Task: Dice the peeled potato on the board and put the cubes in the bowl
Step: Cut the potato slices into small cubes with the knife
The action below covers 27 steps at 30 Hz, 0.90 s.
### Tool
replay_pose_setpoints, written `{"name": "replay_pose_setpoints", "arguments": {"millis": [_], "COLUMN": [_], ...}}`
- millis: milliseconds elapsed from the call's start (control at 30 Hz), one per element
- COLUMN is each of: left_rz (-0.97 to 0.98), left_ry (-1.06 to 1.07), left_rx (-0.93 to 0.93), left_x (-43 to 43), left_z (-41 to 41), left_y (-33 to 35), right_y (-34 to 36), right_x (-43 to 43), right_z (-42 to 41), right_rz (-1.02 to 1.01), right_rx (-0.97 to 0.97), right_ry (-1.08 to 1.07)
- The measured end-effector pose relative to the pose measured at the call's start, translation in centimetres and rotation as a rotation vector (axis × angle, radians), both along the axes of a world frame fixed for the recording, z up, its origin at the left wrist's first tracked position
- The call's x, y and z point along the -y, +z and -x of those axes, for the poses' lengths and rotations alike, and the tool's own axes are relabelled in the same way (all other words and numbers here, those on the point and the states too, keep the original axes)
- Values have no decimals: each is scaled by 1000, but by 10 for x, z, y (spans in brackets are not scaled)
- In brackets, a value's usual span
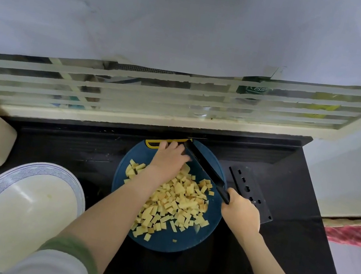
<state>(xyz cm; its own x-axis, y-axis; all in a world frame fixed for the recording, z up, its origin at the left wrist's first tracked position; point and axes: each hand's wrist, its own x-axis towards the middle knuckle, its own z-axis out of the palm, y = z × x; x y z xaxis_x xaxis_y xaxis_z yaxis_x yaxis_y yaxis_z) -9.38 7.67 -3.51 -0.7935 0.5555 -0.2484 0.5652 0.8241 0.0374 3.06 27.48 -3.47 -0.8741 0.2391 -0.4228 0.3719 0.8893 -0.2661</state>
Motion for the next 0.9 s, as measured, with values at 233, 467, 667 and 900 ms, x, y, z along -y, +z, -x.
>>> {"name": "replay_pose_setpoints", "arguments": {"millis": [233, 467, 667, 900], "left_rz": [53, -34, -78, -136], "left_ry": [-65, 95, 174, 205], "left_rx": [182, 155, 134, 142], "left_x": [-7, -1, 4, 6], "left_z": [16, 8, -1, -13], "left_y": [6, 1, -1, -2], "right_y": [0, 0, 1, 0], "right_x": [-7, -11, -6, 5], "right_z": [-4, -2, 1, -2], "right_rz": [8, 10, 28, 31], "right_rx": [-11, -29, -23, 4], "right_ry": [-33, -15, -26, -38]}}
